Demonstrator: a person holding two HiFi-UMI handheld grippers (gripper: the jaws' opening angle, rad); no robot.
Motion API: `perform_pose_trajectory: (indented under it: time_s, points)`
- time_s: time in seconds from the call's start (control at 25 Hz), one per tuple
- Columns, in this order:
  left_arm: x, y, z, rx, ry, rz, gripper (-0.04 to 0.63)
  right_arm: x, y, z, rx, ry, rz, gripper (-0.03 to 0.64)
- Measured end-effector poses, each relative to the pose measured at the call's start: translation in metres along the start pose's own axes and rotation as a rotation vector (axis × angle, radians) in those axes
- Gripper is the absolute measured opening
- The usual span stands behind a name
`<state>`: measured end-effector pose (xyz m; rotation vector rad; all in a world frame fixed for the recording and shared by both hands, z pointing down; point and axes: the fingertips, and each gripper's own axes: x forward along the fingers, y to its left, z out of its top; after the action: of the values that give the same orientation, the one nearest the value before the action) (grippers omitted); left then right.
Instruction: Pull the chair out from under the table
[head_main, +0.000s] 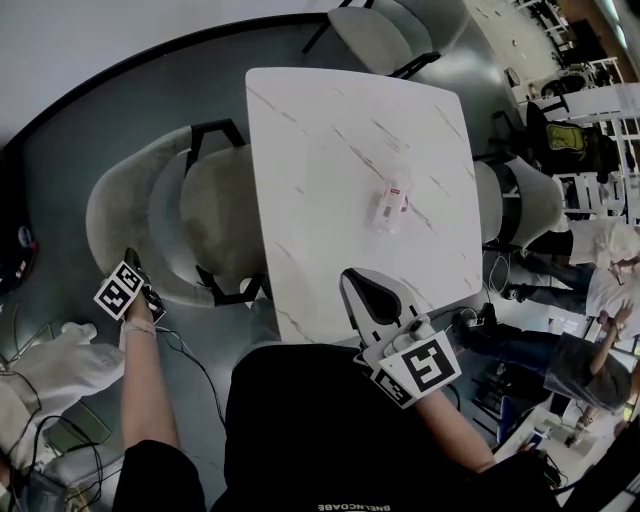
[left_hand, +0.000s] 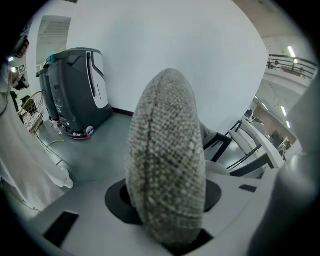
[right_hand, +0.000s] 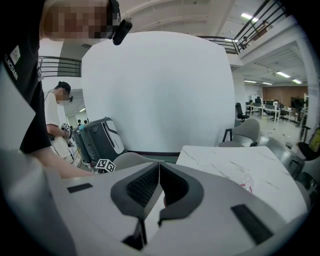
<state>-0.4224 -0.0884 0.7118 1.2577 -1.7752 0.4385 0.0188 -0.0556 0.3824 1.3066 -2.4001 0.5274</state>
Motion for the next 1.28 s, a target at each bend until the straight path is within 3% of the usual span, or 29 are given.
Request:
perform_pose_trajectory:
  time_s: [0.48,1.28]
  points:
    - [-0.007,0.015,-0.007,-0.09,0.01,0.045,0.146,0.001,0.004,0.004,-0.01,-0.005,0.023,0.015]
    - [-0.048,0.088,-0.05,-0.249,-0.024,0.146,0.144,0.008,0.025,-0.004,-0.05,0.011,0.123,0.015]
